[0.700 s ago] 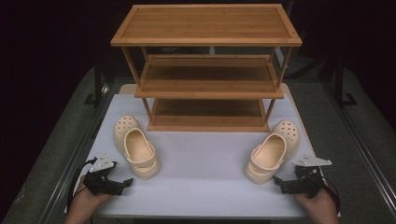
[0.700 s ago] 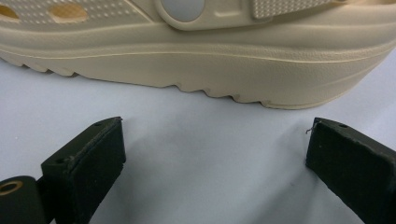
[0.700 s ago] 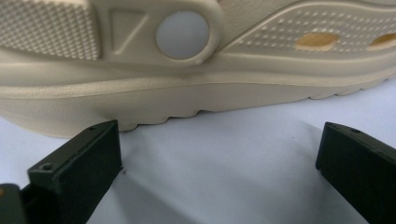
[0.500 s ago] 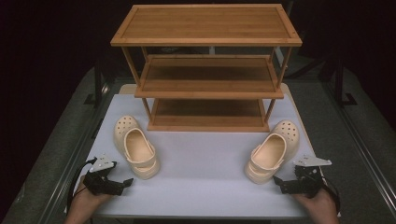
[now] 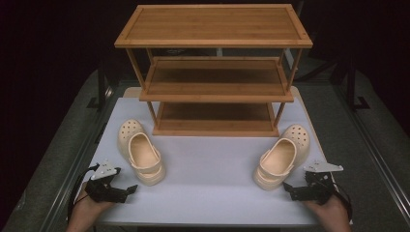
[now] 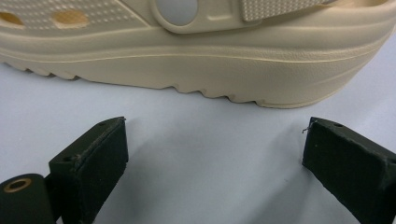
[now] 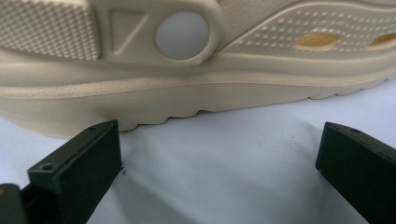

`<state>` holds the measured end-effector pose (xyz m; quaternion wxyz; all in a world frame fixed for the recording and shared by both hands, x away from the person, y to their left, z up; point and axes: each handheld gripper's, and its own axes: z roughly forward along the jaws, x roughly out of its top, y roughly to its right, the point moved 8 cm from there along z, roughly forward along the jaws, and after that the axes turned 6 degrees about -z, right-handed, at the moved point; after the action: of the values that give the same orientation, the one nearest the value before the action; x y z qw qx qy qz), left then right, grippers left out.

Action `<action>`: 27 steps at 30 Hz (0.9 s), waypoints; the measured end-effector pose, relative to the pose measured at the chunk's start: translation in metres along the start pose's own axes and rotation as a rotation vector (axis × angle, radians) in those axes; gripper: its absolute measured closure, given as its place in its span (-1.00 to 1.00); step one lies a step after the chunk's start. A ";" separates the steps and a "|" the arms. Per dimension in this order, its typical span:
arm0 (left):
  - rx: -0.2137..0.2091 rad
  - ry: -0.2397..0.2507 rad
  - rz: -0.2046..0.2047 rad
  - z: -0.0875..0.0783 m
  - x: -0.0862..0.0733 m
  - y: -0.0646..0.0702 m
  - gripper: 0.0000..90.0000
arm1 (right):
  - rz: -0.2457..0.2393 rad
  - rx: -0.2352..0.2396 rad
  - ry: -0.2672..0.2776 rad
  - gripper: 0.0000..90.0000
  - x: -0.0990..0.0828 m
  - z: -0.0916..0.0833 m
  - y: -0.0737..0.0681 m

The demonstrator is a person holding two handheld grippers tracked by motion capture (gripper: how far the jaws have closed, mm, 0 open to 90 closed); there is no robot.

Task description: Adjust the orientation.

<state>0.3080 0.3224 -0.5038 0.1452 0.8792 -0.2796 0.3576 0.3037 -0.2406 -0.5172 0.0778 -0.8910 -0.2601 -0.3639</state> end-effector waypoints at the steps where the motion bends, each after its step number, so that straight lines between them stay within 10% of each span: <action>1: 0.003 -0.001 0.000 -0.001 -0.001 -0.001 -0.86 | 0.000 0.000 0.000 -1.00 0.000 0.000 0.000; 13: 0.021 0.038 -0.051 -0.028 0.003 -0.013 -0.68 | 0.000 0.001 0.000 -1.00 0.000 0.000 0.000; 27: 0.027 0.119 -0.054 -0.049 0.053 -0.016 -0.13 | 0.000 0.000 0.001 -1.00 0.000 0.000 0.000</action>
<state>0.3219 0.3366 -0.4329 0.1591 0.8654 -0.2417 0.4092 0.3037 -0.2407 -0.5173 0.0780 -0.8908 -0.2601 -0.3644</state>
